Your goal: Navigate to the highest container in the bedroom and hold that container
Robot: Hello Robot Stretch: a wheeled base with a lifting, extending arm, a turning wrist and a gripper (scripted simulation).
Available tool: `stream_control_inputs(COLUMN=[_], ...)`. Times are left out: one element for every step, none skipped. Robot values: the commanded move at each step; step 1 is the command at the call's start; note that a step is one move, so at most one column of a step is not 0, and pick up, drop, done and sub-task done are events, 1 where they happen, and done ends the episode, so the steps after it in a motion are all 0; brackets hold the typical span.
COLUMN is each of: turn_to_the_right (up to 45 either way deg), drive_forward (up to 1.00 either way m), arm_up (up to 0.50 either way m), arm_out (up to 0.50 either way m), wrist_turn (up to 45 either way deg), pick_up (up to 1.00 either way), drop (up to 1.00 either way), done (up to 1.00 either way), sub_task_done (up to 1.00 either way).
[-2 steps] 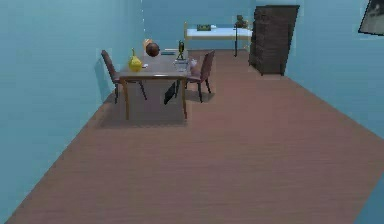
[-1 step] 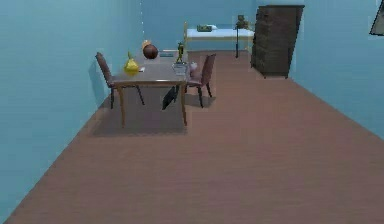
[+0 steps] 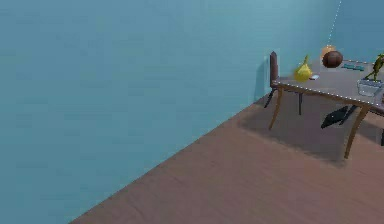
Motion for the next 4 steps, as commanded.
stream_control_inputs(turn_to_the_right=[-24.0, 0.0, 45.0, 30.0], drive_forward=[0.0, 0.1, 0.0, 0.0], arm_up=[0.0, 0.0, 0.0, 0.0], arm_out=[0.0, 0.0, 0.0, 0.0], wrist_turn=[0.0, 0.0, 0.0, 0.0], pick_up=[0.0, 0.0, 0.0, 0.0], drop=[0.0, 0.0, 0.0, 0.0], done=[0.0, 0.0, 0.0, 0.0], sub_task_done=[0.0, 0.0, 0.0, 0.0])
